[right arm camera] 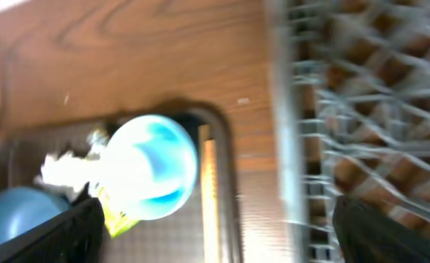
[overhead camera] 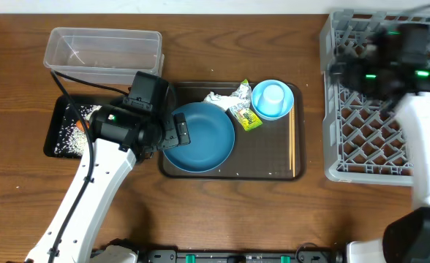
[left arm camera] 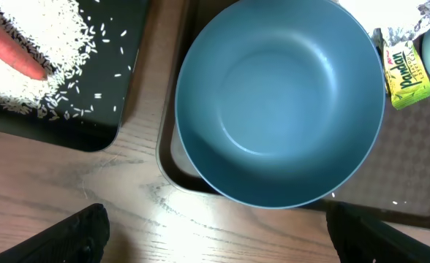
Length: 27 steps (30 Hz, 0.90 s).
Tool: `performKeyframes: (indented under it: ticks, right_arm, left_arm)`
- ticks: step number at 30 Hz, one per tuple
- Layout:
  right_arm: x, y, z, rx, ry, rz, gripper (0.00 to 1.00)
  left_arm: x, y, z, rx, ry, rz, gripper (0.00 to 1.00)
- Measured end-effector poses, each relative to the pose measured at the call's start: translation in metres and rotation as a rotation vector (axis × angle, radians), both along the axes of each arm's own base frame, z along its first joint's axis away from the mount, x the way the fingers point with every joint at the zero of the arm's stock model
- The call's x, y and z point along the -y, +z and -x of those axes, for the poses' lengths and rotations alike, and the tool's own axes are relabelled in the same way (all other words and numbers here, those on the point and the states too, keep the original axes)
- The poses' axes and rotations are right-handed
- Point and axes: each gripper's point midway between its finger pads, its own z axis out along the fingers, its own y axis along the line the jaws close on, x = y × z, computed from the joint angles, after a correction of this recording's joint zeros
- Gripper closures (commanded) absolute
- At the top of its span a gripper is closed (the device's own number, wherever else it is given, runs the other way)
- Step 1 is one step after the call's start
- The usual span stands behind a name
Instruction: Sort waste into correct bins and load items into the dishwasher rack
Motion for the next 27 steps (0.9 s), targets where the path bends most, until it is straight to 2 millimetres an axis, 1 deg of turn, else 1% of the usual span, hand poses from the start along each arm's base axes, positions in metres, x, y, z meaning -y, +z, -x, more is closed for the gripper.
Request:
performKeyframes:
  ticks: [3,6,9,11,15,21,22,24,27]
  right_arm:
    - [-0.042,-0.012,-0.002,-0.008,0.091,0.057,0.01]
    - [-0.071,-0.03,-0.006,-0.025,0.135,0.101,0.01]
    - [-0.09,-0.052,-0.011,-0.048,0.147,0.132,0.01]
    - [-0.098,-0.068,-0.015,-0.065,0.152,0.146,0.01]
    - [-0.104,-0.09,-0.018,-0.098,0.152,0.166,0.01]
    - [-0.113,-0.108,-0.019,-0.12,0.164,0.186,0.05]
    - [-0.113,-0.111,-0.019,-0.127,0.164,0.187,0.07]
    - [-0.114,-0.115,-0.018,-0.135,0.167,0.192,0.14]
    - [-0.114,-0.12,-0.018,-0.145,0.165,0.198,0.21]
  left_arm:
    - [0.0,0.0,0.0,0.0,0.0,0.0,0.02]
    - [0.0,0.0,0.0,0.0,0.0,0.0,0.02]
    - [0.0,0.0,0.0,0.0,0.0,0.0,0.02]
    - [0.0,0.0,0.0,0.0,0.0,0.0,0.02]
    - [0.0,0.0,0.0,0.0,0.0,0.0,0.02]
    - [0.0,0.0,0.0,0.0,0.0,0.0,0.02]
    - [0.0,0.0,0.0,0.0,0.0,0.0,0.02]
    - [0.0,0.0,0.0,0.0,0.0,0.0,0.02]
    - [0.0,0.0,0.0,0.0,0.0,0.0,0.02]
